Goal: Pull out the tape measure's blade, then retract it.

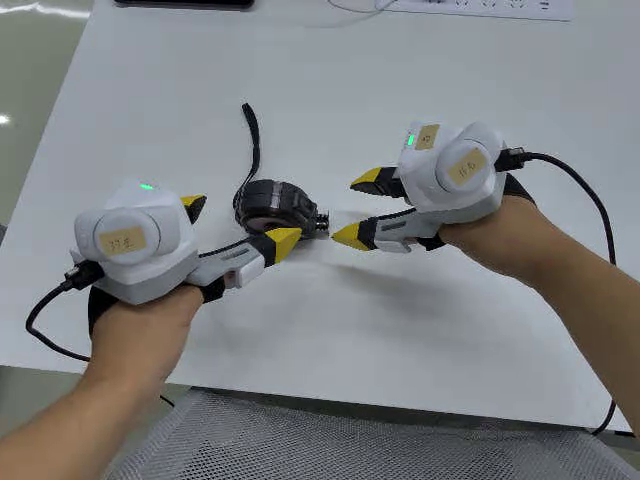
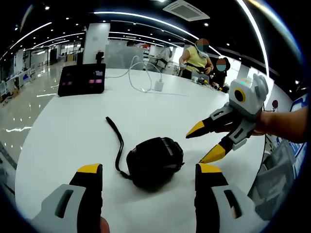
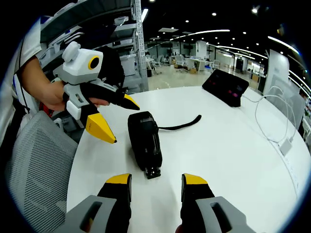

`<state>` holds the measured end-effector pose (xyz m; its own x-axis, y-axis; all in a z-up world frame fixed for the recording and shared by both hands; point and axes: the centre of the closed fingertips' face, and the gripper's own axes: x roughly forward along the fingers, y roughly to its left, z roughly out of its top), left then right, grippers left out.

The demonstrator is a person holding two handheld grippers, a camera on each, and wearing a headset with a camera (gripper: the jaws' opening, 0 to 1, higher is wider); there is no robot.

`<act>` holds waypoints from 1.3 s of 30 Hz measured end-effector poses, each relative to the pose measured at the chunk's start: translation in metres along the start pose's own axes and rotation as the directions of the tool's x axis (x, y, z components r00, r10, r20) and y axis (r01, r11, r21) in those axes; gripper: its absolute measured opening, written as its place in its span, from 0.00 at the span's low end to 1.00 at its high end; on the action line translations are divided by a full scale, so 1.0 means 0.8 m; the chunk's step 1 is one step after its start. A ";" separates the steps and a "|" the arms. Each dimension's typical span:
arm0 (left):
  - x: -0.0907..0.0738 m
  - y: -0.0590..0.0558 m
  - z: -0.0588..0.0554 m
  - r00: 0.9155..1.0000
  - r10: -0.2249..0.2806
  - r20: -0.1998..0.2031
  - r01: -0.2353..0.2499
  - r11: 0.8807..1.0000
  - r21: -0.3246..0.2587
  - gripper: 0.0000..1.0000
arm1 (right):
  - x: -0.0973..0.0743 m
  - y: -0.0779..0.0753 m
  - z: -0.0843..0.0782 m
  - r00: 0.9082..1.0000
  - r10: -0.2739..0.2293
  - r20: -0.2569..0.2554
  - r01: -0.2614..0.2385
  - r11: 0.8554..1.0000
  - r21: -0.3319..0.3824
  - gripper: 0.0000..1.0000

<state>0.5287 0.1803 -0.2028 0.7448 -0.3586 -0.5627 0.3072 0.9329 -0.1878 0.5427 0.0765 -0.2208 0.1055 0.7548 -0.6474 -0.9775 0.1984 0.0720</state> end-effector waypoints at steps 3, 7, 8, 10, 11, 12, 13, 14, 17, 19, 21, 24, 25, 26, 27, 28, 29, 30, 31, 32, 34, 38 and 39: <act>-0.007 -0.001 0.000 1.000 -0.019 -0.002 0.019 1.000 0.021 0.77 | -0.008 0.000 -0.003 1.000 -0.015 0.004 0.015 1.000 0.004 0.40; -0.014 -0.003 0.000 0.999 -0.045 -0.002 0.045 0.998 0.037 0.80 | -0.019 0.001 -0.006 0.999 -0.036 0.015 0.036 0.999 0.018 0.44; -0.016 -0.004 0.000 0.999 -0.053 -0.002 0.053 0.997 0.049 0.82 | -0.023 0.002 -0.007 0.999 -0.039 0.019 0.038 0.999 0.026 0.45; -0.019 -0.006 0.000 0.998 -0.069 -0.004 0.069 0.995 0.067 0.83 | -0.030 0.002 -0.010 0.998 -0.054 0.027 0.053 0.998 0.035 0.47; -0.020 -0.006 0.000 0.997 -0.075 -0.002 0.075 0.995 0.068 0.84 | -0.032 0.003 -0.011 0.998 -0.060 0.029 0.058 0.997 0.041 0.49; -0.021 -0.007 0.000 0.997 -0.082 -0.001 0.082 0.994 0.065 0.85 | -0.034 0.003 -0.012 0.997 -0.067 0.031 0.065 0.997 0.047 0.51; -0.023 -0.007 -0.001 0.996 -0.088 -0.003 0.088 0.994 0.063 0.87 | -0.038 0.003 -0.014 0.997 -0.074 0.034 0.072 0.996 0.048 0.53; -0.024 -0.008 -0.002 0.995 -0.095 -0.007 0.096 0.993 0.065 0.88 | -0.040 0.003 -0.015 0.996 -0.077 0.033 0.075 0.996 0.051 0.54; -0.028 -0.012 -0.005 0.993 -0.118 -0.011 0.118 0.990 0.075 0.90 | -0.047 0.004 -0.017 0.995 -0.097 0.037 0.095 0.994 0.050 0.59; -0.030 -0.012 -0.007 0.992 -0.128 -0.017 0.129 0.989 0.076 0.92 | -0.053 0.004 -0.017 0.993 -0.106 0.043 0.103 0.993 0.055 0.60; -0.034 -0.011 -0.008 0.991 -0.133 -0.019 0.134 0.988 0.075 0.93 | -0.058 0.004 -0.016 0.992 -0.115 0.051 0.112 0.992 0.060 0.61; -0.038 -0.009 -0.009 0.991 -0.135 -0.023 0.137 0.987 0.079 0.95 | -0.067 0.003 -0.013 0.988 -0.140 0.065 0.136 0.989 0.062 0.63; -0.041 -0.008 -0.010 0.990 -0.135 -0.027 0.137 0.987 0.081 0.96 | -0.071 0.004 -0.011 0.987 -0.145 0.070 0.140 0.988 0.066 0.63; -0.042 -0.007 -0.010 0.990 -0.135 -0.027 0.137 0.987 0.083 0.97 | -0.073 0.004 -0.010 0.986 -0.149 0.072 0.144 0.987 0.068 0.64; -0.044 -0.007 -0.010 0.990 -0.135 -0.029 0.137 0.987 0.087 0.97 | -0.076 0.004 -0.010 0.985 -0.154 0.074 0.149 0.986 0.067 0.65; -0.047 -0.006 -0.010 0.991 -0.130 -0.029 0.132 0.986 0.101 0.98 | -0.079 0.004 -0.009 0.984 -0.159 0.076 0.154 0.986 0.069 0.65; -0.048 -0.006 -0.011 0.991 -0.132 -0.033 0.135 0.985 0.107 0.99 | -0.081 0.004 -0.009 0.983 -0.164 0.079 0.158 0.985 0.072 0.66; -0.050 -0.006 -0.012 0.990 -0.134 -0.040 0.138 0.984 0.112 0.98 | -0.085 0.003 -0.009 0.982 -0.171 0.081 0.165 0.983 0.076 0.67; -0.051 -0.005 -0.012 0.990 -0.131 -0.043 0.135 0.984 0.118 0.99 | -0.087 0.002 -0.010 0.981 -0.178 0.083 0.171 0.982 0.077 0.67; -0.053 -0.005 -0.012 0.990 -0.133 -0.042 0.137 0.983 0.122 0.99 | -0.089 0.001 -0.011 0.980 -0.182 0.084 0.176 0.981 0.079 0.68; -0.056 -0.007 -0.013 0.989 -0.138 -0.051 0.144 0.981 0.131 0.99 | -0.097 -0.001 -0.011 0.976 -0.197 0.090 0.189 0.978 0.089 0.69; -0.064 -0.007 -0.014 0.988 -0.141 -0.059 0.149 0.975 0.167 0.99 | -0.111 -0.002 -0.013 0.969 -0.225 0.100 0.214 0.971 0.110 0.73; -0.065 -0.007 -0.014 0.988 -0.140 -0.061 0.149 0.973 0.176 0.99 | -0.113 -0.001 -0.014 0.968 -0.228 0.101 0.217 0.970 0.113 0.74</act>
<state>0.4820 0.1943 -0.1817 0.6570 -0.4829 -0.5789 0.5138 0.8488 -0.1250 0.5320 0.0007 -0.1709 0.3435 0.7488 -0.5669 -0.9043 0.4266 0.0155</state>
